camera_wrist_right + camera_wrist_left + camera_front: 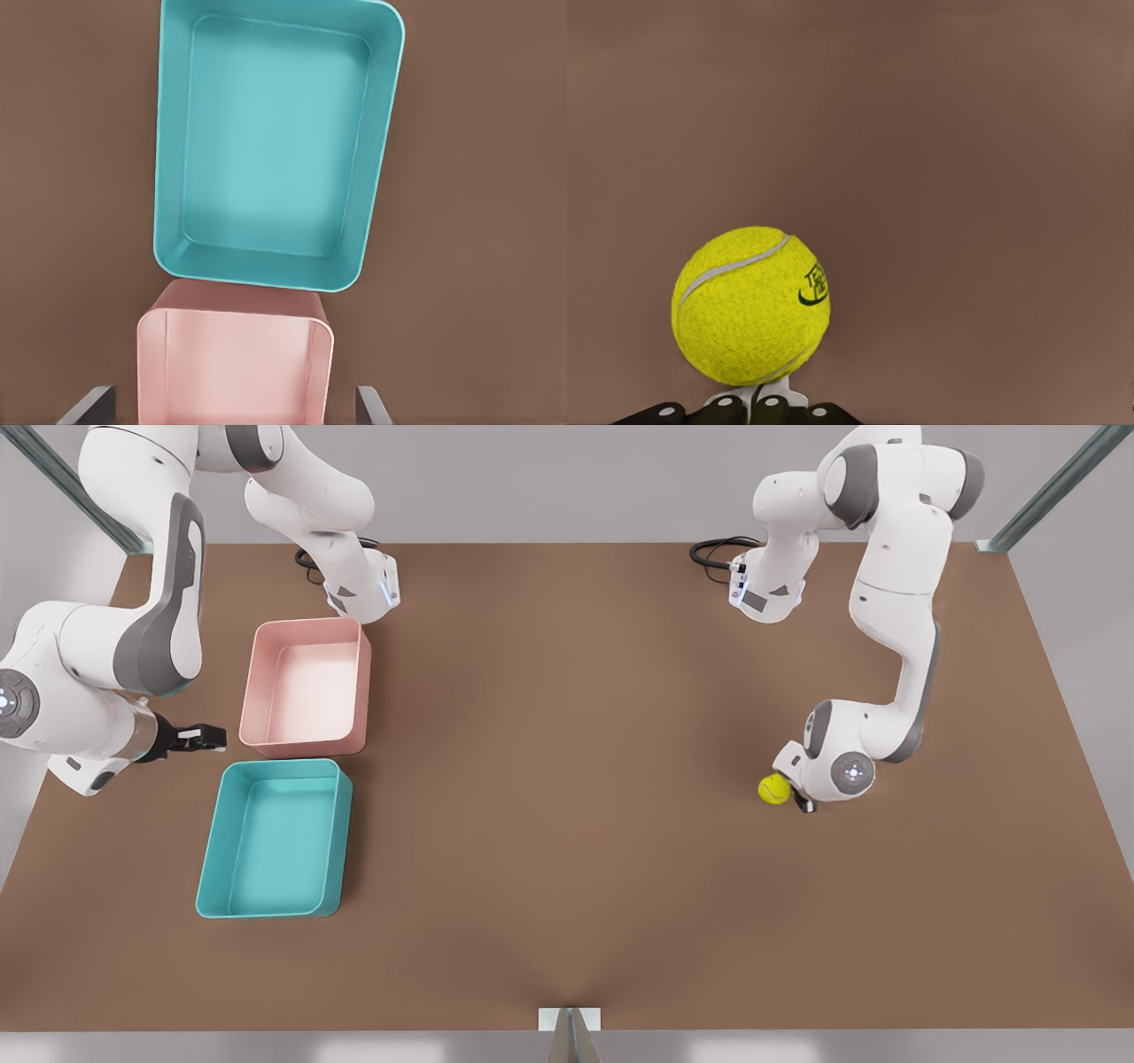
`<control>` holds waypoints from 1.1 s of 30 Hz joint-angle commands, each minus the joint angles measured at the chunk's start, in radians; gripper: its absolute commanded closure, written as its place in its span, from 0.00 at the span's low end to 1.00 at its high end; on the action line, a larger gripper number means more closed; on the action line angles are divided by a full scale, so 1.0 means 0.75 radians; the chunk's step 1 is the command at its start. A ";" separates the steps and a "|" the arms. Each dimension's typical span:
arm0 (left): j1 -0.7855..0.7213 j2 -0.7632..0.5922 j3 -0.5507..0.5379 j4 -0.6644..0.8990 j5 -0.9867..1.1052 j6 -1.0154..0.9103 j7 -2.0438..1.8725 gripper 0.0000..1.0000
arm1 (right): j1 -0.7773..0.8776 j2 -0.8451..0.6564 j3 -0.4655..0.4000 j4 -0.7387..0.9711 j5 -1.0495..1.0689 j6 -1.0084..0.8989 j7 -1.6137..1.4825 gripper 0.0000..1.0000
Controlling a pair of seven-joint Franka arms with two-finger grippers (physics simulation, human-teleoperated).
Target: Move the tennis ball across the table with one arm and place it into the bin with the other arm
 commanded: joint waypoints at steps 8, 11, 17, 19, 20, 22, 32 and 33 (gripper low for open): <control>-0.110 0.003 -0.212 0.062 -0.223 0.067 -0.843 0.79 | -0.001 0.003 0.000 0.001 -0.003 -0.007 -0.013 0.00; -0.116 -0.222 -0.057 0.414 -0.178 -0.700 -1.358 0.76 | 0.000 0.003 -0.002 0.001 -0.001 -0.002 -0.013 0.00; -0.140 -0.437 0.238 0.782 -0.291 -1.273 -1.991 0.00 | 0.000 0.006 0.000 0.001 -0.001 -0.007 -0.013 0.00; -0.140 -0.472 0.179 0.784 -0.262 -1.277 -2.001 0.00 | 0.000 0.008 0.000 0.001 -0.001 -0.007 -0.013 0.00; -0.138 -0.490 0.173 0.785 -0.252 -1.277 -1.995 0.00 | 0.002 0.008 0.000 0.001 -0.001 -0.007 -0.013 0.00; -0.140 -0.493 0.170 0.785 -0.252 -1.308 -1.991 0.00 | 0.002 0.008 0.000 0.001 -0.001 -0.007 -0.013 0.00; -0.138 -0.488 0.173 0.785 -0.242 -1.310 -1.975 0.00 | 0.304 0.465 0.028 0.366 0.189 0.112 0.240 0.00; -0.138 -0.488 0.173 0.785 -0.242 -1.310 -1.975 0.00 | 0.402 0.552 0.030 0.403 0.199 0.249 0.495 0.00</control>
